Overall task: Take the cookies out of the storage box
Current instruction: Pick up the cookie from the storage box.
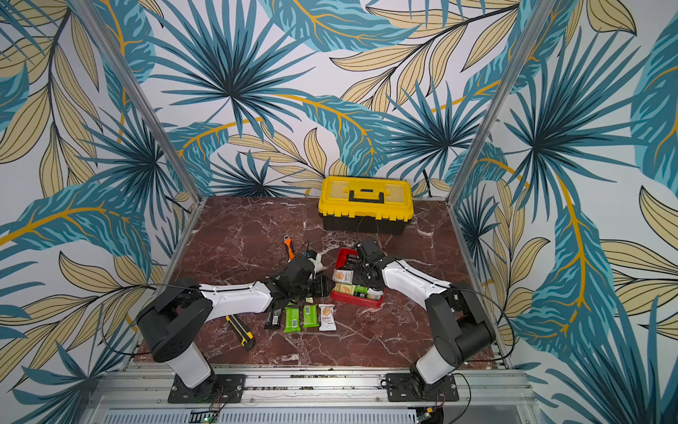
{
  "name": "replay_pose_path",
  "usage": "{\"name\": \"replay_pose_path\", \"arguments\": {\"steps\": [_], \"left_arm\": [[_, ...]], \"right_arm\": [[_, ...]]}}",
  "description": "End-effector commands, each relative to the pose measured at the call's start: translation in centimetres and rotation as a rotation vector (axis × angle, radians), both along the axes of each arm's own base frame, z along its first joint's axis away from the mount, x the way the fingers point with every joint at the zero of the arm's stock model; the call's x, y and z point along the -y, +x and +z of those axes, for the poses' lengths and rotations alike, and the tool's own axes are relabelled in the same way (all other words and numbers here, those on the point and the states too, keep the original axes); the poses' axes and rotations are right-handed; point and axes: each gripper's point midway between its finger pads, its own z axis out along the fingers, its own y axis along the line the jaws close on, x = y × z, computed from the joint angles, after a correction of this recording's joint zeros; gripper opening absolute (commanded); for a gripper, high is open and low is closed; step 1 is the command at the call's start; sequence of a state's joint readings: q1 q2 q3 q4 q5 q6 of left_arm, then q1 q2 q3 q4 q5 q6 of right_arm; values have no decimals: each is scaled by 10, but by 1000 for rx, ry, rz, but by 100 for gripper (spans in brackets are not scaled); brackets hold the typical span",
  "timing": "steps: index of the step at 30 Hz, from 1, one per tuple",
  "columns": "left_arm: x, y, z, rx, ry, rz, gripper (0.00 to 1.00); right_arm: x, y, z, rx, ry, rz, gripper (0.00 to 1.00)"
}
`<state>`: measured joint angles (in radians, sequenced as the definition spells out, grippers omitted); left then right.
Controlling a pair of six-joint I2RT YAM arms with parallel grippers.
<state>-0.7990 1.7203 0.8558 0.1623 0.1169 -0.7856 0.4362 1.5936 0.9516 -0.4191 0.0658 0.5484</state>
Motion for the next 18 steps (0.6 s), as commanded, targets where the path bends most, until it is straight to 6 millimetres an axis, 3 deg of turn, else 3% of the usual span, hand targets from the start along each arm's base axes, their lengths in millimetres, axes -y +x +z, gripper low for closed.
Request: {"name": "replay_pose_path", "arguments": {"steps": [1, 8, 18], "left_arm": [[19, 10, 22, 30, -77, -12, 47], [21, 7, 19, 16, -93, -11, 43], [24, 2, 14, -6, -110, -9, 37]], "right_arm": [[2, -6, -14, -31, -3, 5, 58], [7, -9, -3, 9, 3, -16, 60], [4, -12, -17, -11, 31, -23, 52]]}}
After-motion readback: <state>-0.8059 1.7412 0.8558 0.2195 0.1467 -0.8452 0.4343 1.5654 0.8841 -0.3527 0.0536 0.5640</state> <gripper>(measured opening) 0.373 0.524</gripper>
